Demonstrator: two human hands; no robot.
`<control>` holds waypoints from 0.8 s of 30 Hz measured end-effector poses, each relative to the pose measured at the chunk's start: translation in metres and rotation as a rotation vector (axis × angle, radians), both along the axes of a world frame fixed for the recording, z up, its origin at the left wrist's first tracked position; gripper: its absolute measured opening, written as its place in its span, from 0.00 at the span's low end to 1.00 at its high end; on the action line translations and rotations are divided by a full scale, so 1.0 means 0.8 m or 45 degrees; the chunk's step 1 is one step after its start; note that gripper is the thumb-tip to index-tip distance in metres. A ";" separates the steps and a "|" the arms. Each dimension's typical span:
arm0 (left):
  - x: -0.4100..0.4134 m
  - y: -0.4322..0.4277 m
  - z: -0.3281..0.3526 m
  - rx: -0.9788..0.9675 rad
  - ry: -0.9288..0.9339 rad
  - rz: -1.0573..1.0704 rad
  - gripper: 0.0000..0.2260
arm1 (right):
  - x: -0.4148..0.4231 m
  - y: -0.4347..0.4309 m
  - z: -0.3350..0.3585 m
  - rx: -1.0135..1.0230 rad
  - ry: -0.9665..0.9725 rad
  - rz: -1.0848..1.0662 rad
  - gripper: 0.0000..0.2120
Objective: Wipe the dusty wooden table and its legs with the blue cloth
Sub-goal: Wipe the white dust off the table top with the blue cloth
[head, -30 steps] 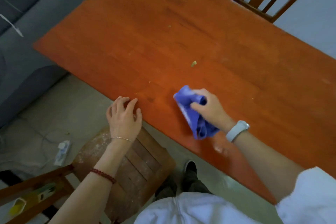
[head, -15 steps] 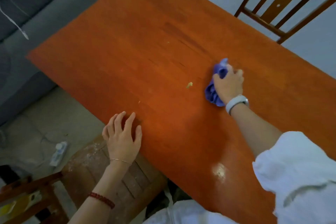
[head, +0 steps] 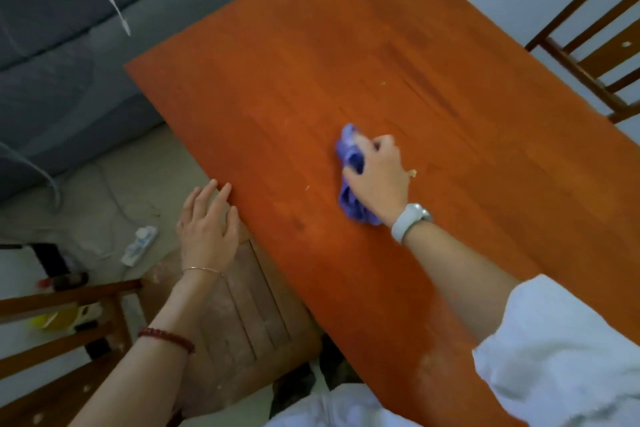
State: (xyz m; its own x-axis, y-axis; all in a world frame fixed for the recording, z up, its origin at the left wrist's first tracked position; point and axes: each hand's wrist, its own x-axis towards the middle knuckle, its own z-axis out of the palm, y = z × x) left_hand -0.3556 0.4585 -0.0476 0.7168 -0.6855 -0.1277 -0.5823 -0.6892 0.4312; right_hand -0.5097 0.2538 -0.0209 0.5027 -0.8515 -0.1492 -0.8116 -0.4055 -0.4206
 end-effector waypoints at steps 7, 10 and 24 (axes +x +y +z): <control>0.040 0.018 -0.003 0.019 -0.055 -0.179 0.19 | 0.024 0.104 0.011 0.566 -0.365 0.833 0.22; 0.040 0.022 -0.007 0.053 -0.009 -0.228 0.22 | 0.062 0.022 -0.002 0.153 -0.343 0.188 0.20; 0.010 0.114 -0.002 -0.179 0.270 0.294 0.19 | 0.032 0.199 -0.004 -0.170 0.028 1.199 0.17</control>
State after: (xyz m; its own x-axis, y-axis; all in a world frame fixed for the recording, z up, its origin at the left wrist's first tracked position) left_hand -0.3480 0.5494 -0.0493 0.8227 -0.5298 -0.2061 -0.3053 -0.7176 0.6260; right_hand -0.4844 0.4127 -0.0240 0.9892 -0.1087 -0.0980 -0.1342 -0.9405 -0.3122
